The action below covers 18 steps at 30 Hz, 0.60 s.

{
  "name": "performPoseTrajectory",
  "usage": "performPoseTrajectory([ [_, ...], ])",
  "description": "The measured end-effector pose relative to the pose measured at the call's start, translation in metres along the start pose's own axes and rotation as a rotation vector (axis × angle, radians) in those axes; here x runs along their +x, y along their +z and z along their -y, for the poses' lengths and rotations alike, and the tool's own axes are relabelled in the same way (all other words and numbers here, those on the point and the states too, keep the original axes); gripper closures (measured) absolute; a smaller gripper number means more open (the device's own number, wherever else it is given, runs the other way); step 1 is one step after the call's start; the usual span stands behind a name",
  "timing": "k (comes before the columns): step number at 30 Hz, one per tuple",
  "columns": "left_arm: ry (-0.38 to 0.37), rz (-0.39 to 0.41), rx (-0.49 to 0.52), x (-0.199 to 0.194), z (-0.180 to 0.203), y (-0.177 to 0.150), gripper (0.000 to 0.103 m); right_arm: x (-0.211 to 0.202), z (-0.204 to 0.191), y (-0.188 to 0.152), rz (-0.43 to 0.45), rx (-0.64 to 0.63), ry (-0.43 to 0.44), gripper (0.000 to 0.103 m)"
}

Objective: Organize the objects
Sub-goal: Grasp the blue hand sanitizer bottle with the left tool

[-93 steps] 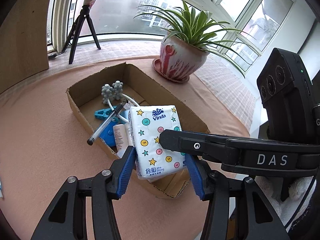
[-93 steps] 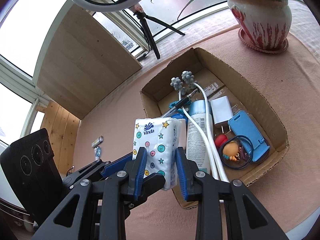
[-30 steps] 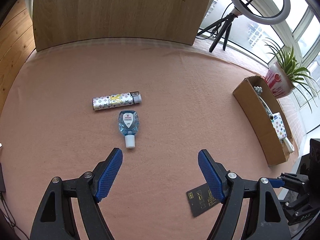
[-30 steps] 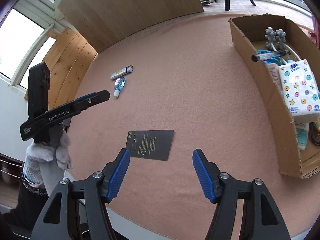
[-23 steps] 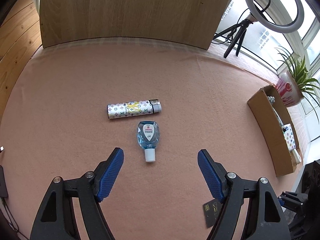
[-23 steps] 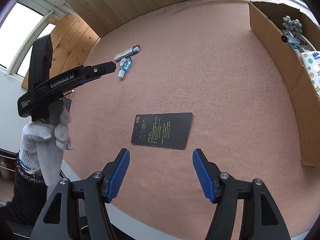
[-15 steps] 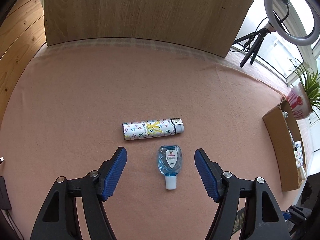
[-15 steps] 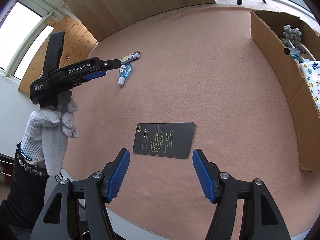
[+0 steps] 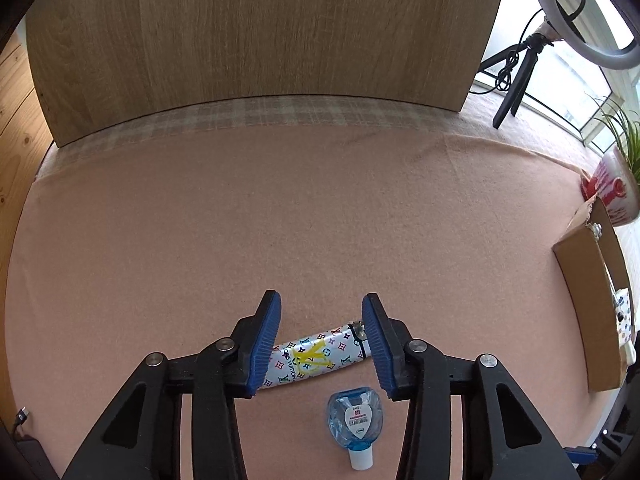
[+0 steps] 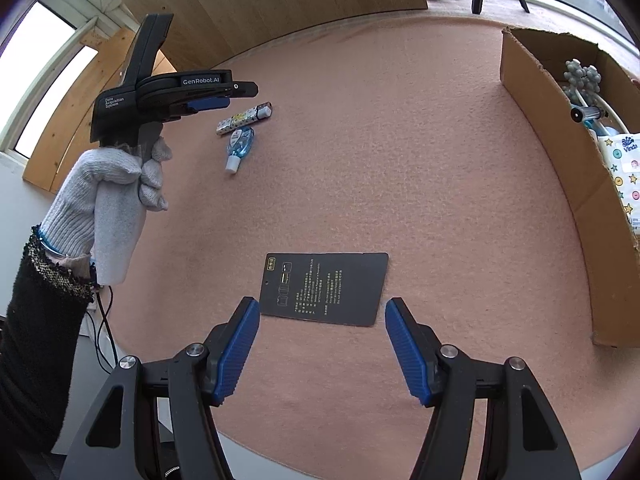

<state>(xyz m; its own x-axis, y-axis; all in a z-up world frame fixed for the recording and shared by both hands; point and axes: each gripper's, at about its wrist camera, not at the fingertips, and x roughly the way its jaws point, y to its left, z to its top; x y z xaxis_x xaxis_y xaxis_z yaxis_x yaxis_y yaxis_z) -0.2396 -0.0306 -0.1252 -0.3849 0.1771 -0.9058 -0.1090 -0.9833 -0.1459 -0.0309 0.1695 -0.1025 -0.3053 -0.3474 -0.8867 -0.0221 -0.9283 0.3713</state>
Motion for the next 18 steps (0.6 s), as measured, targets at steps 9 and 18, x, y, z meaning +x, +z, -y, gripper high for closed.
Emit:
performPoseTrajectory([
  [9,-0.024,-0.059,0.098,0.0,0.014,-0.033,0.085,-0.002,0.006,0.003,0.01,0.026,0.003,0.041],
  [18,-0.102,-0.042,0.073,-0.033,0.024,-0.111,0.085,0.0,-0.001,0.011,0.002,-0.013,0.033,0.041],
])
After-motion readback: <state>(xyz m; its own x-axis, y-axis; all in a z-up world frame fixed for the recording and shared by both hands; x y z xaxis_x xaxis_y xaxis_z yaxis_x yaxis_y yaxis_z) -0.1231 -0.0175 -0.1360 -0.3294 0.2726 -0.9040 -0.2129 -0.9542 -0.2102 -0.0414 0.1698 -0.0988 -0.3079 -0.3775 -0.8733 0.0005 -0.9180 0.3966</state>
